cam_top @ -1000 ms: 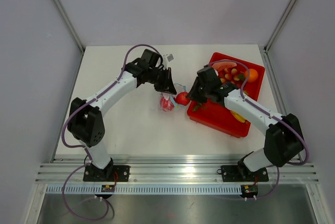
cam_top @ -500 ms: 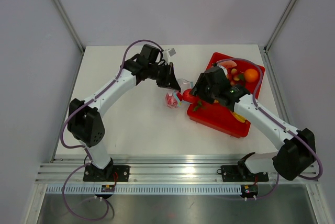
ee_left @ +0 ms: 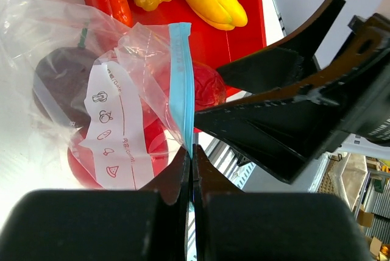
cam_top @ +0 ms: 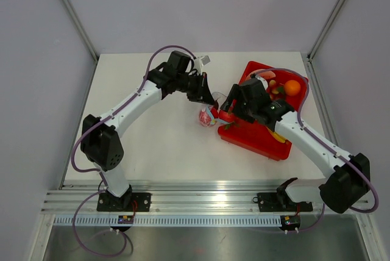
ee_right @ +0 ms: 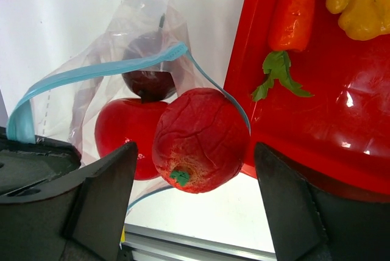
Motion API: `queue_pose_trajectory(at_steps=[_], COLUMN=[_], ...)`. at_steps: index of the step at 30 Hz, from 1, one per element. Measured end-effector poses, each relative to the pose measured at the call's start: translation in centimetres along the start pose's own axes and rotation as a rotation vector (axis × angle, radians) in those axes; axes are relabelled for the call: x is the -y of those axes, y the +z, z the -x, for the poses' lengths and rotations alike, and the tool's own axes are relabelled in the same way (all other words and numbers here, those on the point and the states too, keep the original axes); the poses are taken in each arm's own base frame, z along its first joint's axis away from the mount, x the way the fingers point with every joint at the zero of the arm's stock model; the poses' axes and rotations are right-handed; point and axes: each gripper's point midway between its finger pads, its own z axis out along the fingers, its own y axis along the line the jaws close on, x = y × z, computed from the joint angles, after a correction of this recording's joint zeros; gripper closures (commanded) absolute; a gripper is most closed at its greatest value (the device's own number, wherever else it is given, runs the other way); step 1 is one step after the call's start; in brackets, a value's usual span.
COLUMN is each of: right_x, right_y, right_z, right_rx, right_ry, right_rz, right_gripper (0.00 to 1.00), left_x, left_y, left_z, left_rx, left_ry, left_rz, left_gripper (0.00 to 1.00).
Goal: Place the food in the zip-top bag and seal the zipper
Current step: Place the fake fruit in the bin.
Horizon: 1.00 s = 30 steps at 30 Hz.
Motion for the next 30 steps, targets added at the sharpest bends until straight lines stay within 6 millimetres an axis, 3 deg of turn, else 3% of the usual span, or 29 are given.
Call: queue_pose_trajectory(at_steps=[1, 3, 6, 10, 13, 14, 18, 24, 30], right_x=[0.1, 0.1, 0.2, 0.4, 0.7, 0.7, 0.7, 0.7, 0.7], right_y=[0.2, 0.3, 0.5, 1.0, 1.5, 1.6, 1.7, 1.3, -1.6], right_z=[-0.1, -0.2, -0.3, -0.6, -0.9, -1.0, -1.0, -0.5, 2.2], right_rx=[-0.004, -0.007, -0.011, -0.023, -0.035, -0.037, -0.037, -0.016, 0.1], right_ry=[0.0, 0.0, 0.002, -0.002, -0.004, -0.005, -0.003, 0.0, 0.012], right_rz=[-0.004, -0.008, -0.012, -0.025, -0.039, -0.042, -0.044, -0.044, -0.047], right_gripper=[0.23, 0.24, 0.13, 0.13, 0.22, 0.35, 0.55, 0.59, 0.58], left_x=[0.0, 0.0, 0.0, 0.0, 0.0, 0.0, 0.0, -0.1, -0.8], left_y=[0.0, 0.0, 0.0, 0.0, 0.0, 0.0, 0.0, 0.0, 0.2], left_z=[0.0, 0.0, 0.0, 0.0, 0.0, 0.0, 0.0, 0.0, 0.0], left_rx=[0.0, 0.0, 0.0, 0.001, 0.0, 0.0, 0.0, 0.002, 0.004], left_ry=[-0.001, -0.002, -0.002, -0.002, -0.005, -0.005, -0.005, 0.0, 0.006], left_rz=[0.0, 0.0, 0.0, -0.001, -0.001, -0.001, -0.001, 0.005, 0.028], left_gripper=[1.0, 1.0, 1.0, 1.0, 1.0, 1.0, 1.0, 1.0, 1.0])
